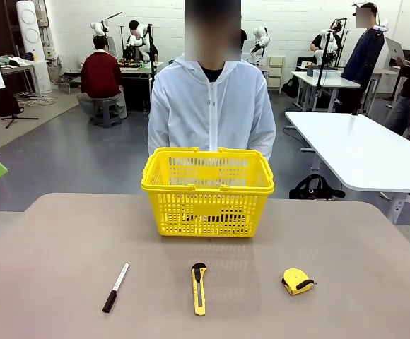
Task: Place the items the person wants into the basket.
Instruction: Pick up the item the person points to and place it in the Market Basket.
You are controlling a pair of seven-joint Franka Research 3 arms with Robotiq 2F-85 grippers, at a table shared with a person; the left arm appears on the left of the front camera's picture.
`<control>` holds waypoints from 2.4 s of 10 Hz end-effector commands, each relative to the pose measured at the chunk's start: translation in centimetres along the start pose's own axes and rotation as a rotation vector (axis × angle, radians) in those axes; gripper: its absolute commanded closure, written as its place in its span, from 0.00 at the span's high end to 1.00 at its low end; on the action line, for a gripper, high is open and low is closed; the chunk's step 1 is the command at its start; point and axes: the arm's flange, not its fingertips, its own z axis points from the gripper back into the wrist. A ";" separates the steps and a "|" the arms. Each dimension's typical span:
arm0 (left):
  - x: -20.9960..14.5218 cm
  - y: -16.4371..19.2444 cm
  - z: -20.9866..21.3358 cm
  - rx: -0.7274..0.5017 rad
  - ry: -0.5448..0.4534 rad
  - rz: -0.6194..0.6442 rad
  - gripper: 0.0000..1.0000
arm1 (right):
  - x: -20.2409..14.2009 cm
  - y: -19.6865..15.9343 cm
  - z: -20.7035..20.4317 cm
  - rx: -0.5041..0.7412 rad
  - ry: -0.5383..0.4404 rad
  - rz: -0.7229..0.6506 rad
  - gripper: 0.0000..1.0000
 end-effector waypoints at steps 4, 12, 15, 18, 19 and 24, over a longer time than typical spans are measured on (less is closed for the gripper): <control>0.1 -0.1 0.0 -0.001 -0.001 -0.004 1.00 | 0.0 0.1 -0.1 0.005 -0.006 0.004 1.00; 0.5 3.7 3.2 -0.246 -0.179 -0.034 1.00 | 0.0 0.1 -0.1 0.005 -0.006 0.004 1.00; 0.5 3.7 3.2 -0.246 -0.179 -0.034 1.00 | 0.1 1.2 0.7 -0.015 0.022 -0.024 1.00; 0.5 3.7 3.2 -0.246 -0.179 -0.034 1.00 | 4.4 5.2 -5.9 -0.147 0.346 -0.135 1.00; 0.5 3.7 3.2 -0.246 -0.179 -0.034 1.00 | 5.8 5.7 -9.6 -0.169 0.429 -0.173 1.00; 0.5 3.7 3.2 -0.246 -0.179 -0.034 1.00 | 3.7 8.2 -26.6 -0.386 0.605 -0.154 1.00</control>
